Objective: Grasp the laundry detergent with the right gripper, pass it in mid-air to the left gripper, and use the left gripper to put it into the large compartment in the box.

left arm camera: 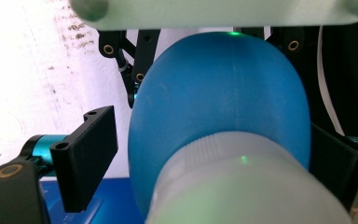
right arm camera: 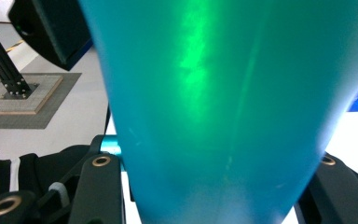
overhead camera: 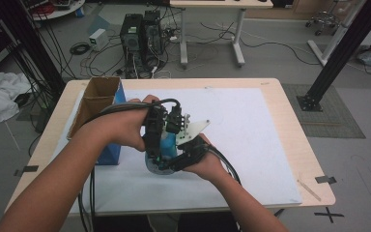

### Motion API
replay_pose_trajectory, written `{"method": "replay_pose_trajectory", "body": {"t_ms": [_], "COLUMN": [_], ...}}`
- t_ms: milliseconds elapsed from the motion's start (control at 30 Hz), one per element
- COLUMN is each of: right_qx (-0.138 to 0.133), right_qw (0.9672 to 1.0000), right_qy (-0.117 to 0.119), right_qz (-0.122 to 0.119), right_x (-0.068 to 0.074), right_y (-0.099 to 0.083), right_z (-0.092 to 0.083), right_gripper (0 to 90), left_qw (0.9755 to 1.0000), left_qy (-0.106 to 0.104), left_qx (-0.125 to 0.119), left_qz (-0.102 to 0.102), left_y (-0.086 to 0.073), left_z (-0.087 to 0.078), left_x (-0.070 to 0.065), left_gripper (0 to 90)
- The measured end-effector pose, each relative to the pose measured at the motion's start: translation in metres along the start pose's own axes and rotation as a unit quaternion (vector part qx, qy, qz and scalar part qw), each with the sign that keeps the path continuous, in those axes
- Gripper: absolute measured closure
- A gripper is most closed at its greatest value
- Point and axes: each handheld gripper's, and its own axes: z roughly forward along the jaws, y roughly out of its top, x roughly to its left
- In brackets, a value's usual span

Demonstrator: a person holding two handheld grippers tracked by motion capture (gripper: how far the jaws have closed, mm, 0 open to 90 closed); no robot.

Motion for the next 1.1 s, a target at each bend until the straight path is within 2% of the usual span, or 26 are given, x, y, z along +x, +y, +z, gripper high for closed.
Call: {"method": "replay_pose_trajectory", "body": {"t_ms": [400,800,833,1100], "right_qx": [-0.001,-0.002,-0.002,-0.001], "right_qw": [1.0000,1.0000,1.0000,1.0000], "right_qy": [-0.001,-0.005,-0.005,-0.005], "right_qz": [0.003,0.002,0.000,0.001], "right_x": [-0.0005,-0.0009,-0.0006,-0.0005], "right_y": [0.0001,0.0009,0.0013,0.0018], "right_z": [-0.0006,0.0002,0.0007,0.0011], "right_gripper": [46.9,46.9,46.9,47.0], "left_qw": [1.0000,1.0000,1.0000,1.0000], "left_qy": [0.007,0.007,0.005,0.001], "left_qx": [0.000,0.001,0.001,0.001], "left_qz": [0.001,0.000,0.001,-0.002], "left_y": [0.0003,-0.0008,-0.0010,-0.0012], "left_z": [-0.0001,-0.0005,-0.0008,-0.0008], "left_x": [-0.0006,-0.0021,-0.0020,-0.0017], "left_gripper": [17.4,24.4,27.5,30.0]}}
